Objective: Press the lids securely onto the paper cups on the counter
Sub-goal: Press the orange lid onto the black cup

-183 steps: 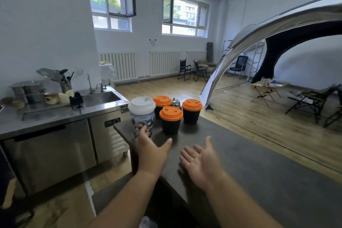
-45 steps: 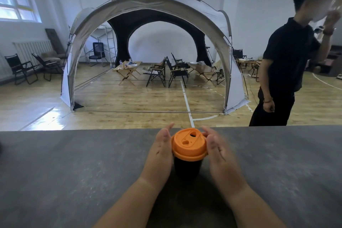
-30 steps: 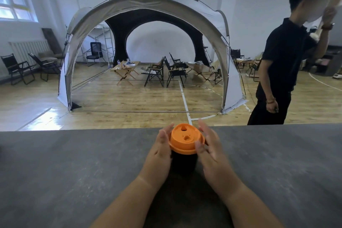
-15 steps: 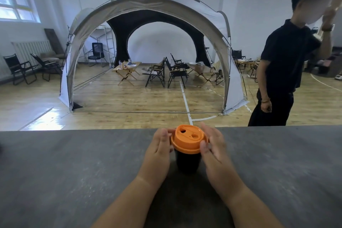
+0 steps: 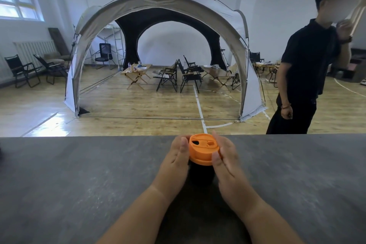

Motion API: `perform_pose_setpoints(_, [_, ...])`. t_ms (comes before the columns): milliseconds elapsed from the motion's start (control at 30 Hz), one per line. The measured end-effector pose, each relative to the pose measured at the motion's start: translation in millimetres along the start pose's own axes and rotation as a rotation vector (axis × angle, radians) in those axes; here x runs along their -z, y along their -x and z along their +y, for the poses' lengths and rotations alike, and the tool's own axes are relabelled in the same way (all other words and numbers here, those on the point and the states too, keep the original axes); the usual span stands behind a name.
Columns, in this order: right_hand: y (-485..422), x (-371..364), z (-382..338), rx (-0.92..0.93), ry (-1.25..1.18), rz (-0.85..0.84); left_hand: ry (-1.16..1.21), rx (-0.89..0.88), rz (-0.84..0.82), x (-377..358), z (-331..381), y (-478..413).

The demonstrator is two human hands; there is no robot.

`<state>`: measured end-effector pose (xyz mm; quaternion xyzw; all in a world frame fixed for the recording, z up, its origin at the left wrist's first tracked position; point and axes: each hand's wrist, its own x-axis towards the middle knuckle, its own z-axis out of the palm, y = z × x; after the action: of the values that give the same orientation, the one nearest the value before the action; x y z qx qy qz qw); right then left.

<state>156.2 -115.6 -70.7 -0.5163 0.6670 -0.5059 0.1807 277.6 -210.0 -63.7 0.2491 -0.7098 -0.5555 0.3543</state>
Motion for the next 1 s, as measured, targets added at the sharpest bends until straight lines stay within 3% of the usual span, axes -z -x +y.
perform_pose_setpoints(333, [-4,-2,5,0.047,0.047,-0.017,0.021,0.062,-0.079,1,10,2])
perform_pose_setpoints(467, [-11,9,-18,0.031,-0.040,0.033,0.263,0.105,-0.059,3,13,0])
perform_pose_setpoints(600, [-42,31,-37,-0.065,-0.180,0.036,0.483,0.227,-0.222,9,19,-2])
perform_pose_setpoints(667, [-52,34,-34,-0.093,-0.248,0.014,0.604,0.300,-0.211,9,18,-2])
perform_pose_setpoints(1000, [-57,16,-16,-0.047,-0.334,0.151,0.433,0.229,-0.036,5,9,-11])
